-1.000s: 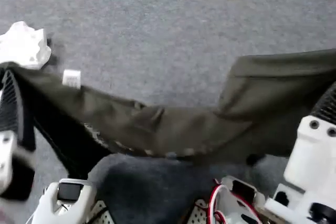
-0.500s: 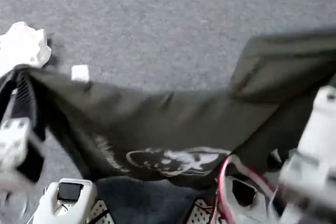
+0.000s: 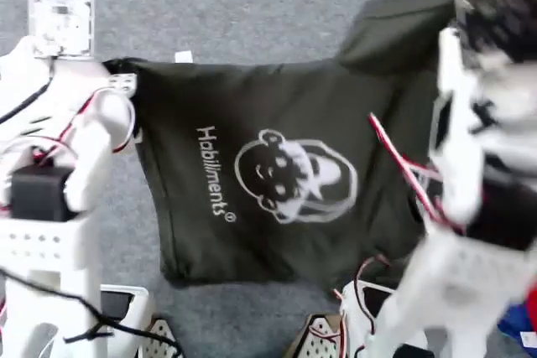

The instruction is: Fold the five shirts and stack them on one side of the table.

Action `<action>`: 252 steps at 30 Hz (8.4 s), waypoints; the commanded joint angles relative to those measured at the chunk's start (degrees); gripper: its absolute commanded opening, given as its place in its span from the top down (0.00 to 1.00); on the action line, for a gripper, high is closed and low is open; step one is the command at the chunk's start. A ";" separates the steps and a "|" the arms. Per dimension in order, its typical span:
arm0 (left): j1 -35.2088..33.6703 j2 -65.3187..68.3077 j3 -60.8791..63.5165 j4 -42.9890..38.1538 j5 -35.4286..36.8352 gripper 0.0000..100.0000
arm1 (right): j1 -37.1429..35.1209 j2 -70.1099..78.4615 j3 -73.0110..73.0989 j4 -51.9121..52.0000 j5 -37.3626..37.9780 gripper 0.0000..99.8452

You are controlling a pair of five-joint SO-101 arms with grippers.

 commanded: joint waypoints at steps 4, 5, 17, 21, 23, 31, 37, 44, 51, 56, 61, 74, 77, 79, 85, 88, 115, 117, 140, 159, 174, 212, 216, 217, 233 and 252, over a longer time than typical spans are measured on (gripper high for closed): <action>-0.09 0.84 18.46 -29.54 0.09 0.98 | -6.90 0.48 27.91 -26.20 -0.53 1.00; -0.09 1.71 20.57 -33.58 0.09 0.98 | -7.34 1.27 31.25 -30.68 -0.53 1.00; -0.53 29.05 16.88 -60.75 0.09 0.98 | -8.04 29.23 26.07 -52.40 -1.67 1.00; -2.11 37.76 5.54 -60.75 0.09 0.98 | -8.04 39.96 13.23 -52.40 -5.19 1.00; -2.46 41.36 -0.44 -60.75 0.09 0.98 | -8.04 44.97 6.55 -52.40 -5.27 0.99; -3.25 50.51 -16.18 -60.66 0.09 0.98 | -8.04 59.47 -15.96 -50.64 -5.01 0.99; -3.25 53.85 -18.11 -60.66 -0.26 0.98 | -8.04 67.03 -31.25 -43.60 -5.19 0.99; -3.34 54.29 -18.11 -50.02 -0.35 0.98 | -8.75 72.40 -42.95 -28.13 -5.01 0.99; -3.25 54.46 -17.76 -36.48 -5.63 0.98 | -9.19 69.85 -49.45 -1.41 -4.92 0.99; -2.99 54.02 -18.11 -26.81 -6.51 0.98 | -9.54 67.21 -52.79 20.04 -2.46 0.99; -2.73 53.93 -18.20 -16.18 -7.56 0.98 | -10.24 65.89 -53.85 30.68 -2.90 0.99; -0.09 40.66 -15.38 4.31 -2.73 0.98 | -9.54 56.22 -53.23 51.87 -2.81 1.00; 1.76 36.62 -10.20 5.27 -2.73 0.98 | -8.92 54.37 -51.12 53.71 -2.64 1.00; 2.73 33.98 -5.54 5.27 -2.73 0.98 | -7.69 52.35 -47.69 53.54 -2.55 1.00; 5.36 26.42 7.38 3.96 -2.55 0.98 | -4.44 44.09 -32.04 51.78 -1.41 1.00; 5.98 23.34 12.92 2.37 -2.46 0.98 | -4.00 37.49 -21.41 48.88 -0.88 1.00; -5.54 19.56 16.09 7.47 -7.47 0.98 | 12.97 -2.33 41.89 28.13 7.82 1.00; -6.77 19.65 15.47 7.38 -7.56 0.98 | 13.58 -2.33 42.51 27.96 8.88 1.00; -5.89 19.65 20.75 11.78 -12.04 0.98 | 20.88 -2.68 49.36 27.08 16.00 1.00; -6.15 19.56 23.91 11.43 -17.58 0.98 | 22.11 -2.68 52.35 27.08 18.55 1.00; -3.60 19.03 22.77 17.76 -20.92 0.88 | 21.93 -2.77 52.26 27.52 23.38 0.80; 2.73 44.53 9.14 -20.57 10.46 0.98 | -10.15 28.79 27.38 -2.11 2.99 0.99; 2.73 50.42 5.19 -20.57 10.46 0.98 | -9.45 41.01 21.85 -2.46 2.99 0.99; 2.64 51.47 4.48 -20.57 10.46 0.98 | -8.84 44.09 20.18 -2.37 2.99 0.99; -6.07 58.51 -4.48 -13.80 10.20 0.98 | 1.45 80.40 -25.98 24.70 3.16 0.99; -5.54 68.53 -42.02 11.34 10.20 0.98 | -1.80 71.43 -32.92 32.26 9.14 0.99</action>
